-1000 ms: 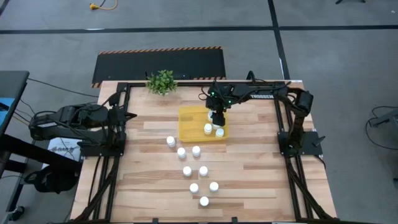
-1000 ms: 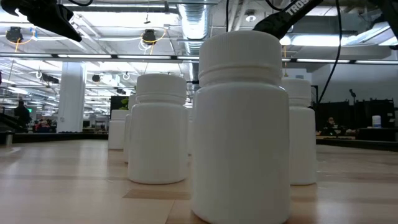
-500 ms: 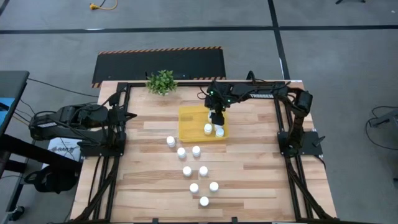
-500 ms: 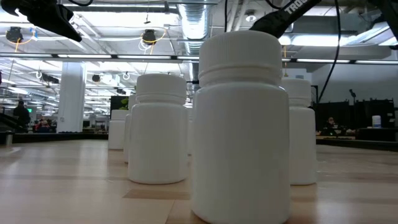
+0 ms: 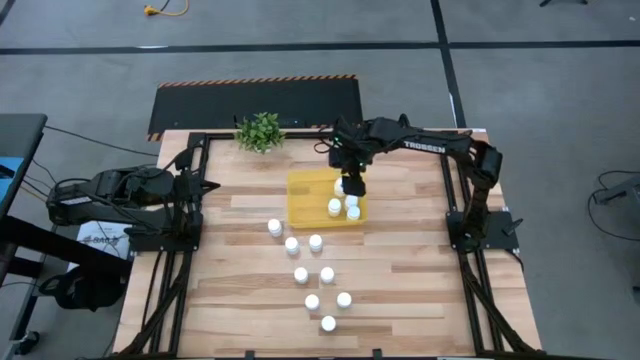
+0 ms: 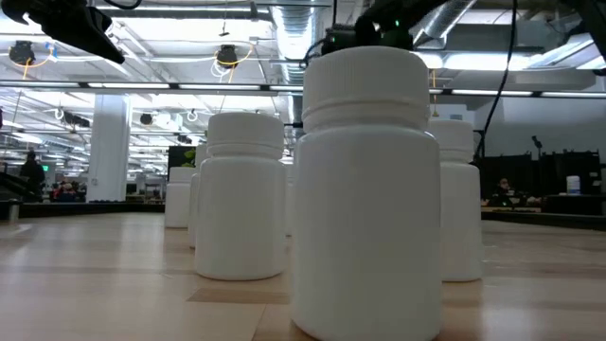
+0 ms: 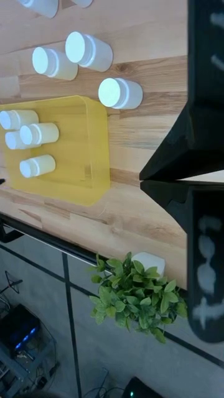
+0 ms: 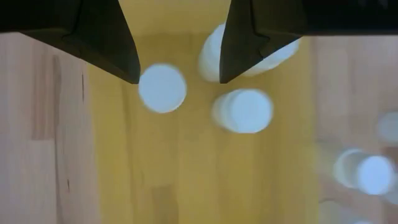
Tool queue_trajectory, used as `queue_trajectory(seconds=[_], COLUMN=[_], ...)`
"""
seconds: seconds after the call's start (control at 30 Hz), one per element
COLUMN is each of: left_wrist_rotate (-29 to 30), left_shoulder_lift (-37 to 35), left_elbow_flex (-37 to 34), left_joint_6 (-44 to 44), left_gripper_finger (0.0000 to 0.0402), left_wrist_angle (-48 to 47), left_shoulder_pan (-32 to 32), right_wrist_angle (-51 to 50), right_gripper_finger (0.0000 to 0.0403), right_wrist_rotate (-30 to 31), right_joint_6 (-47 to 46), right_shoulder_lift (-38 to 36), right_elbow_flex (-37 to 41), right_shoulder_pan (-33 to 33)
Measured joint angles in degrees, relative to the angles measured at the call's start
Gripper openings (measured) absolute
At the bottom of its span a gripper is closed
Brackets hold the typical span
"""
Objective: Pick and place pill bottles into a basket
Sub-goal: Put the white medicine bottle into the yellow bin
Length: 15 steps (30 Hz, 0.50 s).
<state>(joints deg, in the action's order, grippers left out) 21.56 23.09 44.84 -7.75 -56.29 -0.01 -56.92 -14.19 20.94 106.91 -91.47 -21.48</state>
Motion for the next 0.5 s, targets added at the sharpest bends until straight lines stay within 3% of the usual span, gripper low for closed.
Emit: queue_trajectory(seconds=[0.27, 0.5], left_wrist_rotate=[0.0, 0.0], left_shoulder_lift=[0.0, 0.0], left_elbow_flex=[0.0, 0.0], left_joint_6=[0.0, 0.0], left_gripper_finger=[0.0, 0.0], left_wrist_angle=[0.0, 0.0], left_shoulder_pan=[0.0, 0.0], right_wrist_angle=[-18.2, -28.1], right_gripper_finger=[0.0193, 0.0167], right_wrist_rotate=[-4.9, -5.0], right_joint_6=[-4.5, -10.8], right_shoulder_lift=[-0.1, -0.8], right_elbow_flex=[-13.2, -16.3], right_shoulder_pan=[7.4, 18.6])
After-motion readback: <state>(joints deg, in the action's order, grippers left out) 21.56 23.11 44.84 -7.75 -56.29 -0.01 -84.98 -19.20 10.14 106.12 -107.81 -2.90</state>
